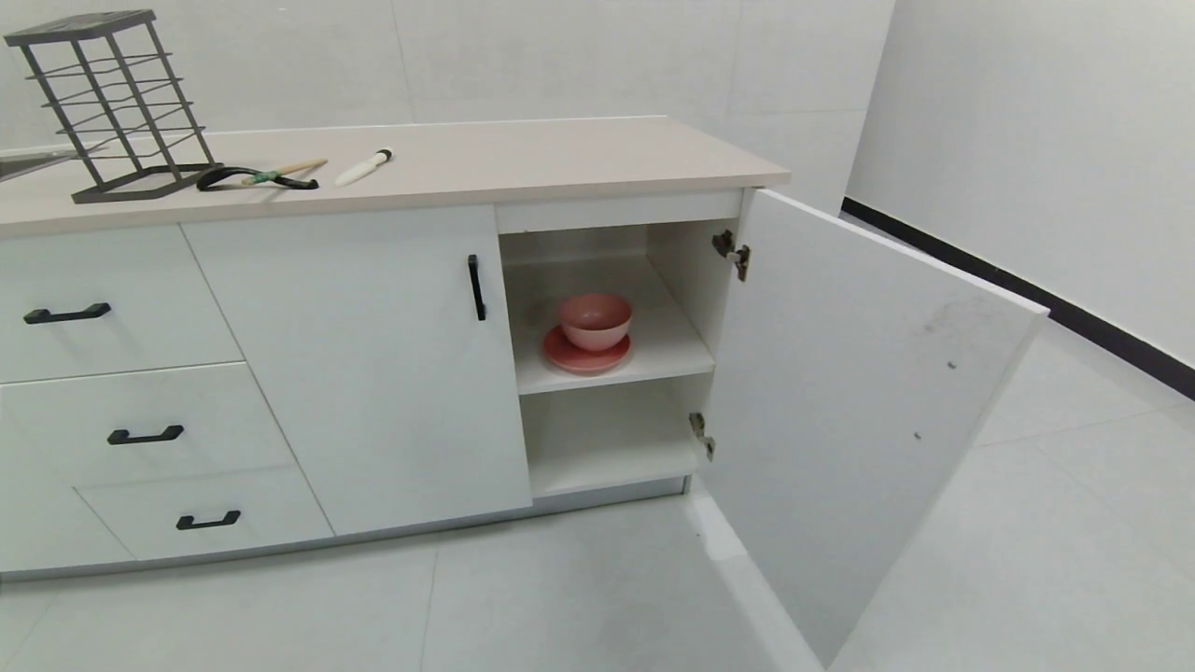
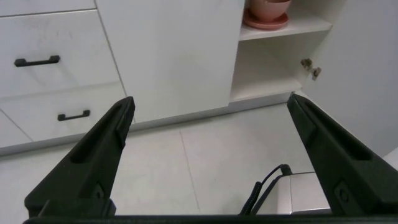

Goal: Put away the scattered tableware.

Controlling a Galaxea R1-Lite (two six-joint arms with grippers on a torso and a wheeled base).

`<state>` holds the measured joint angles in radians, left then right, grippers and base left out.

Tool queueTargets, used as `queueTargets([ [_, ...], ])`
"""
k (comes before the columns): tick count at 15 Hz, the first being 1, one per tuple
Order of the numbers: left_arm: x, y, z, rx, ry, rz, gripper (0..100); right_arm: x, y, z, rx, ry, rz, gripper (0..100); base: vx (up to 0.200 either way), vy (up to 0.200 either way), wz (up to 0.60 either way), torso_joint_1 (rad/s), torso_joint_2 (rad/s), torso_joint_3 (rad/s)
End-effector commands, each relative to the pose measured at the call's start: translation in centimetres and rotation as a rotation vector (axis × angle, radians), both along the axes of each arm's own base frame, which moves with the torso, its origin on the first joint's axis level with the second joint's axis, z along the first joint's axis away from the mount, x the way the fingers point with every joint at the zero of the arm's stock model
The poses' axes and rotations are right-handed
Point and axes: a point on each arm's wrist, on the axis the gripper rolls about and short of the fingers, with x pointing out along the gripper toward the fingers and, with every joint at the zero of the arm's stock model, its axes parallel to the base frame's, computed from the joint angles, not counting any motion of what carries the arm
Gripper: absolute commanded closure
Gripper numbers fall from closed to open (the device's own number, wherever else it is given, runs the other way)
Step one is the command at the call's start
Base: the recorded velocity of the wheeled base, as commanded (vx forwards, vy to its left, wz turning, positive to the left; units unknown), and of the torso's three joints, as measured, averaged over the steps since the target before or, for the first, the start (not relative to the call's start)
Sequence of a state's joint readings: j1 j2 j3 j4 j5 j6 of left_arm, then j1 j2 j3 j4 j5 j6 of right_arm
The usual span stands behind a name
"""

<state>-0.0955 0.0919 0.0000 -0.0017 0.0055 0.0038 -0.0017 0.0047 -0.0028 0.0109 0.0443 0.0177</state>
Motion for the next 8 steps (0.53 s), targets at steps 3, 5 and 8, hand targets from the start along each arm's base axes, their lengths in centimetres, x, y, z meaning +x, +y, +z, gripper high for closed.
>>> queueTargets([
  [3,0.01,0.0,0.0,-0.001,0.002,0.001,0,0.03,0.0,0.02,0.001,0.004,0.0,100,0.0,-0.2,0.0,0.002,0.0,0.007],
  [5,0.01,0.0,0.0,-0.001,0.002,0.001,0,0.03,0.0,0.02,0.001,0.004,0.0,100,0.0,-0.2,0.0,0.002,0.0,0.005],
  [8,0.01,0.0,0.0,-0.001,0.002,0.001,0,0.03,0.0,0.02,-0.002,0.004,0.0,100,0.0,-0.2,0.0,0.001,0.0,0.002],
])
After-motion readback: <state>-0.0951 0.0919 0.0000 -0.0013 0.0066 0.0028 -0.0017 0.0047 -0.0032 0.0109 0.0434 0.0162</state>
